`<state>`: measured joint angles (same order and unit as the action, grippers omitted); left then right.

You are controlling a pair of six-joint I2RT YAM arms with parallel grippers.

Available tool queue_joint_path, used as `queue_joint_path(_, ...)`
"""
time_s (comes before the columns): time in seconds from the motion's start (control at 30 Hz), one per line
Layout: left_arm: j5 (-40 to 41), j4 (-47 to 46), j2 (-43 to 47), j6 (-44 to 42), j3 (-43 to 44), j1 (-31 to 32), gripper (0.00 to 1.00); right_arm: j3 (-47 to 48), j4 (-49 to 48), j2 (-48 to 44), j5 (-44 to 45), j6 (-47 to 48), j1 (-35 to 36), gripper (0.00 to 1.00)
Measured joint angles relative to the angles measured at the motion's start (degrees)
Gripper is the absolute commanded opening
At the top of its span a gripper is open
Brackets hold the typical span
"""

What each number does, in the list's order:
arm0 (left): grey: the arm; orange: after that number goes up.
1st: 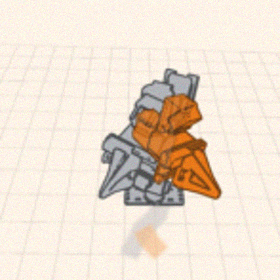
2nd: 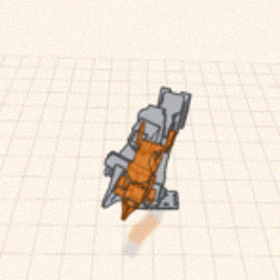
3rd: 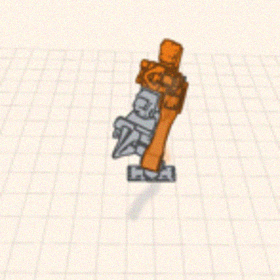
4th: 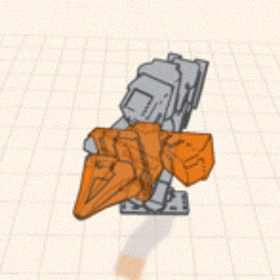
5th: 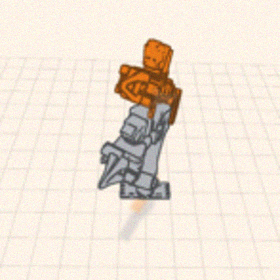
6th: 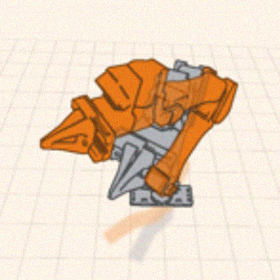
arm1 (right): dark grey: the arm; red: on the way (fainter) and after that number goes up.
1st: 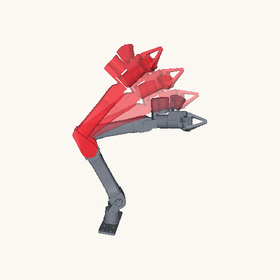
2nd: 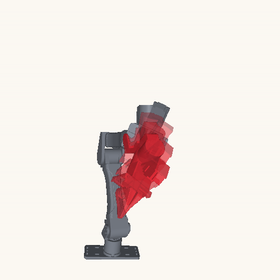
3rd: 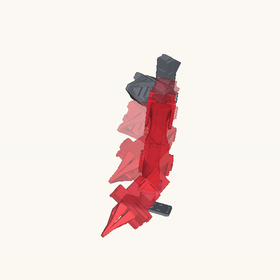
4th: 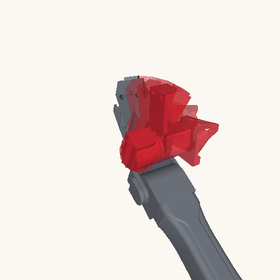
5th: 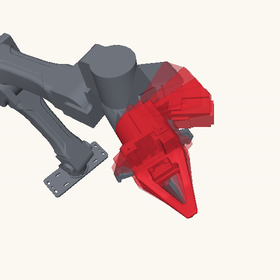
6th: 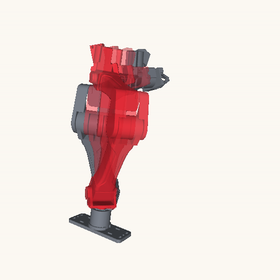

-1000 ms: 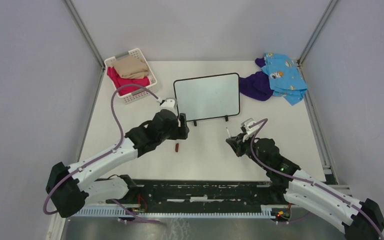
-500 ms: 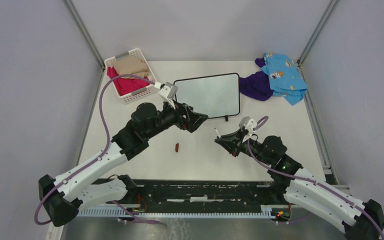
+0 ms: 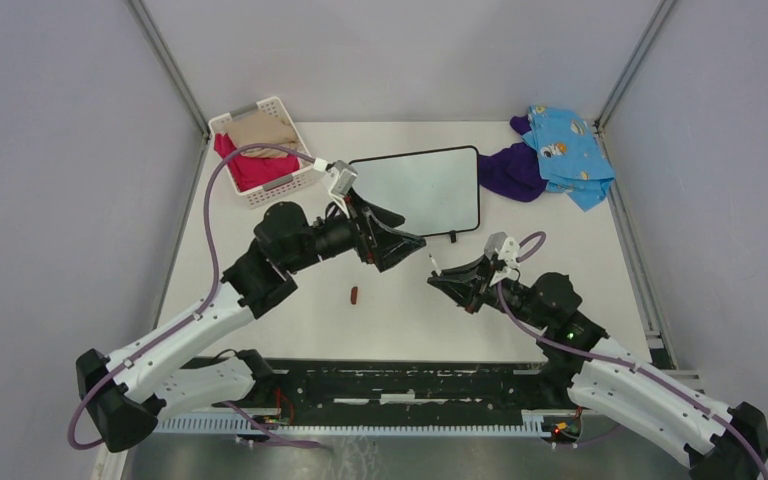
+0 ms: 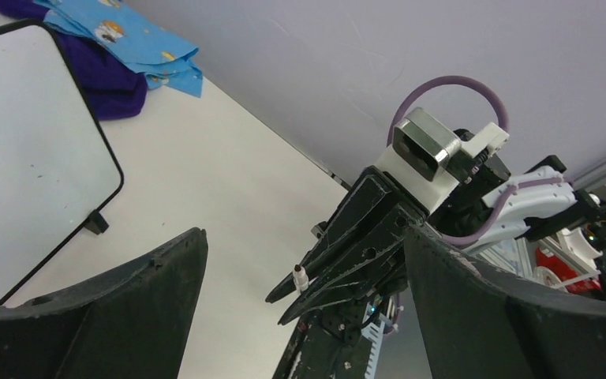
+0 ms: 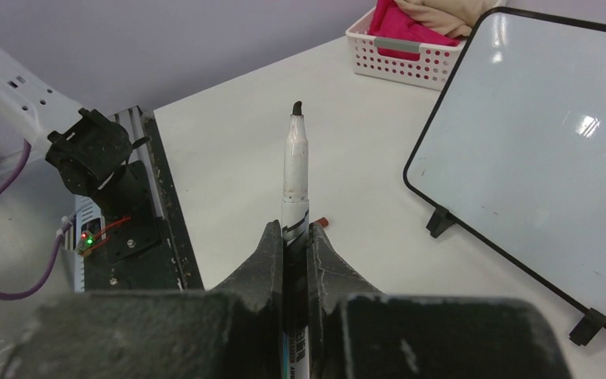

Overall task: Write a sentence on the whiteboard
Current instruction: Adjust the whiteboard marker.

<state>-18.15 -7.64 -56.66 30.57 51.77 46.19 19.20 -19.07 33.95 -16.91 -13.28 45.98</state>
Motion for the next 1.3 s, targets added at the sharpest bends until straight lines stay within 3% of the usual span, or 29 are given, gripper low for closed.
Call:
queue_joint_path(0.27, -8.7, -2.1, -1.8, 1.2, 0.0, 0.0, 0.89, 2.1, -4.9, 1.2, -4.0, -3.6, 0.0, 0.0)
queue_joint_path(0.5, -13.7, -5.7, -2.4, 3.3, -2.3, 0.0, 0.67, 3.9, -10.6, 3.2, -8.2, -7.8, 0.0, 0.0)
queue_joint_path(0.83, -19.5, -10.9, -3.9, 6.1, -2.3, 0.0, 0.47, 5.2, -14.7, 5.7, -11.6, -11.3, 0.0, 0.0)
queue_joint_path(1.03, -21.3, -12.0, -5.2, 6.3, -2.3, 0.2, 0.4, 5.2, -14.9, 6.1, -11.8, -12.0, 0.0, 0.0)
queue_joint_path(1.3, -22.6, -12.7, -5.6, 6.2, -2.3, 0.5, 0.14, 5.2, -14.9, 6.5, -11.8, -12.5, 0.0, 0.0)
